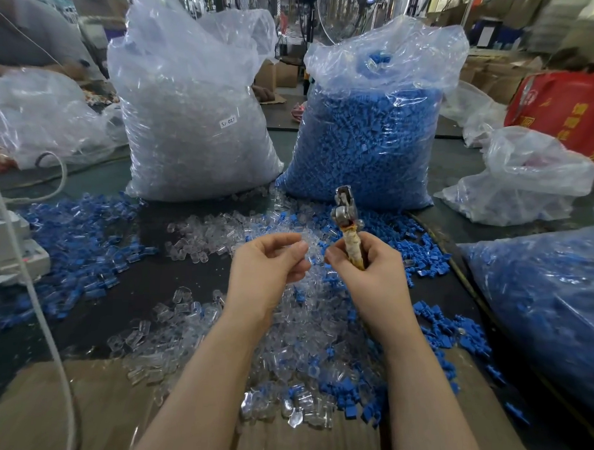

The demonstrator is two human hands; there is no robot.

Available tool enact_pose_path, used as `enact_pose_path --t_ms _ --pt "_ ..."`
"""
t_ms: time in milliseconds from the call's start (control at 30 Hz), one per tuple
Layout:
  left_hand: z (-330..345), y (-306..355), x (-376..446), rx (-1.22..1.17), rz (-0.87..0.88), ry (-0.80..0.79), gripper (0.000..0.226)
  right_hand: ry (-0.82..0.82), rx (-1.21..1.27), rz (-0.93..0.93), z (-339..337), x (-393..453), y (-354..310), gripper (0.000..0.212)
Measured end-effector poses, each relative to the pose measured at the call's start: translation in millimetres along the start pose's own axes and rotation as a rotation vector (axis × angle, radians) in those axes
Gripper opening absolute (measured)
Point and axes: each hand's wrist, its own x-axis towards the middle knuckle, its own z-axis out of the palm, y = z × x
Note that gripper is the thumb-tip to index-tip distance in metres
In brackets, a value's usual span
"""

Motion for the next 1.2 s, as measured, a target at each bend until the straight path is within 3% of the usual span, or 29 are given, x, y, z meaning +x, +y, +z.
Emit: enact_pose_path --t_ms 333,700,1033,1200 --pt "0.2 2.5 -1.8 -0.081 0.007 0.067 0.016 0.027 -0.032 -0.002 0.7 0.2 -1.7 0.017" --pt "5.7 4.0 -4.7 0.114 0.062 0.063 0.011 0.019 -0.146 -0.003 0.5 0.2 -4.1 0.015" --pt "8.7 4.8 -9.4 0.370 0.266 0.083 0.018 0.024 -0.157 0.025 1.7 -0.3 -4.6 0.016" --pt "9.3 2.7 -9.3 0.383 0.290 0.070 0.018 -0.002 -0.151 0.035 1.2 0.0 -6.7 0.014"
